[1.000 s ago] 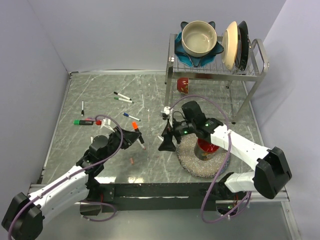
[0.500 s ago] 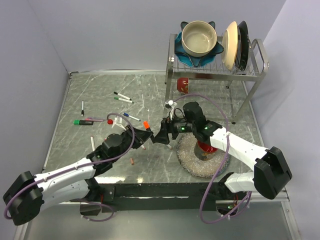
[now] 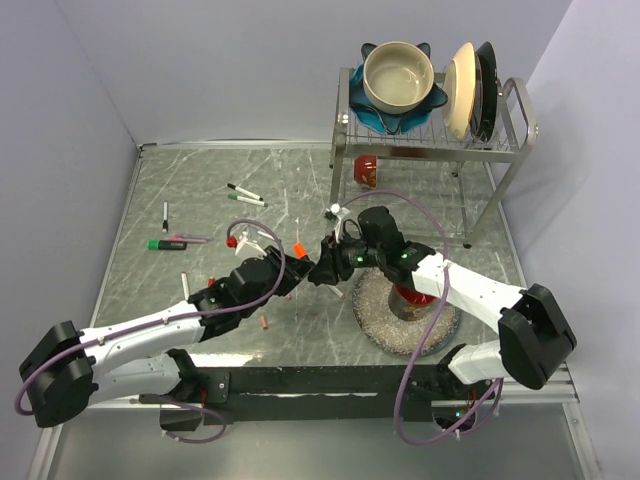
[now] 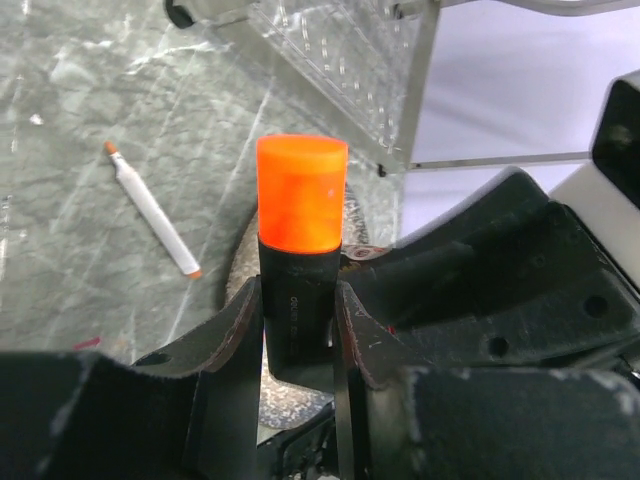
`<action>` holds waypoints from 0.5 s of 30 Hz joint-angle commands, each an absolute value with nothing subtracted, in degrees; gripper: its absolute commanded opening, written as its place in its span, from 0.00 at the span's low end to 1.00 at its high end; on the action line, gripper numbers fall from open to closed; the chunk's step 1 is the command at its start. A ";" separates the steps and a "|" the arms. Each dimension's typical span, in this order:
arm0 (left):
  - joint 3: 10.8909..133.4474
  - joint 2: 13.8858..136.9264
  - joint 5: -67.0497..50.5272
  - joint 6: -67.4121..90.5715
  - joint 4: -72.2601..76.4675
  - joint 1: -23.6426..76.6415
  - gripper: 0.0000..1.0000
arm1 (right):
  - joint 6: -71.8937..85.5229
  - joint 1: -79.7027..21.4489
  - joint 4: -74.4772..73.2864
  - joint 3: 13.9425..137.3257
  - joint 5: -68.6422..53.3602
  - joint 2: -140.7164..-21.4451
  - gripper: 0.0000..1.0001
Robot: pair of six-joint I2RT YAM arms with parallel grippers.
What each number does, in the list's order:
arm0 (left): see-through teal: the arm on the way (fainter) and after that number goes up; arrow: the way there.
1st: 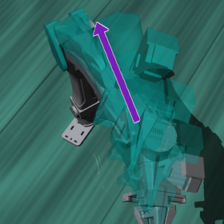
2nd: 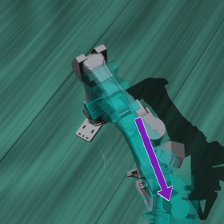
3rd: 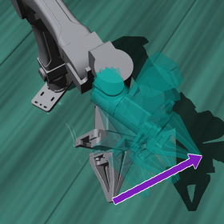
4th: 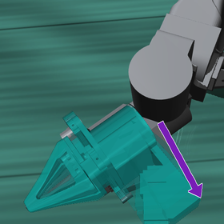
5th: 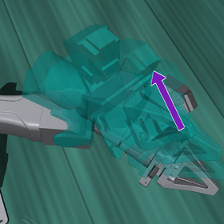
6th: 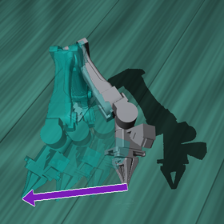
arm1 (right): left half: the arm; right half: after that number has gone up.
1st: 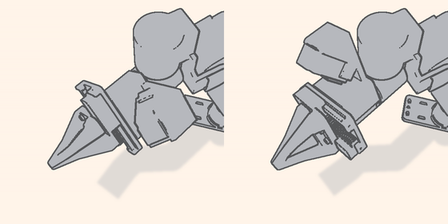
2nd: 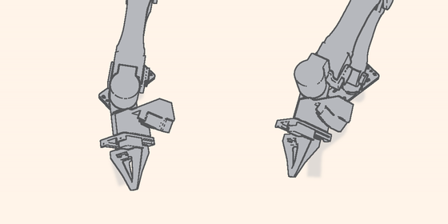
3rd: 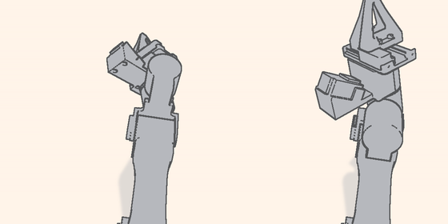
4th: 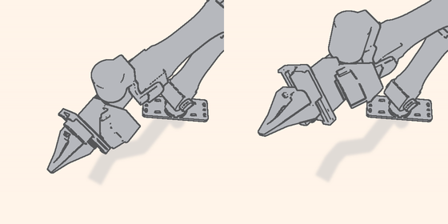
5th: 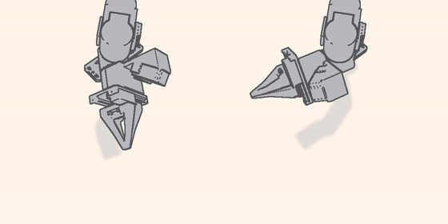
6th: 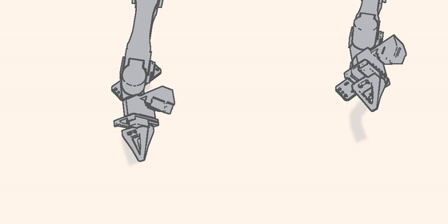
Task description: Open the pen caps
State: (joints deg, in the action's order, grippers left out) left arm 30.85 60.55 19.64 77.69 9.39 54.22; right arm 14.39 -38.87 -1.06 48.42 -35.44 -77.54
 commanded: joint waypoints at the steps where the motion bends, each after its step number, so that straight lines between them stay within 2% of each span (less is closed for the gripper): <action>1: 34.10 60.38 21.62 79.01 8.96 55.28 0.01 | 13.98 -39.46 0.44 50.18 -35.24 -78.48 0.25; 2: 34.10 60.21 21.62 79.10 9.05 55.37 0.01 | 13.63 -39.46 0.35 50.36 -35.51 -78.66 0.19; 3: 34.28 60.12 21.53 79.10 8.97 55.37 0.01 | 13.28 -39.46 -0.69 50.80 -35.86 -79.01 0.01; 5: 34.45 59.68 21.53 78.93 8.53 55.37 0.03 | 12.31 -39.46 -1.93 51.41 -36.30 -79.28 0.00; 8: 34.72 57.66 22.49 78.66 6.25 55.37 0.31 | 10.30 -39.46 -4.29 52.73 -37.35 -79.63 0.00; 9: 33.93 56.79 23.72 78.40 6.15 55.28 0.50 | 9.59 -39.29 -4.83 53.52 -37.88 -79.89 0.00; 12: 30.25 51.96 25.83 77.35 7.55 55.37 0.77 | 4.76 -39.20 -8.87 55.72 -40.77 -80.85 0.00; 15: 27.43 47.56 27.24 76.73 8.09 55.28 0.85 | 0.44 -39.02 -11.95 56.69 -45.42 -81.56 0.00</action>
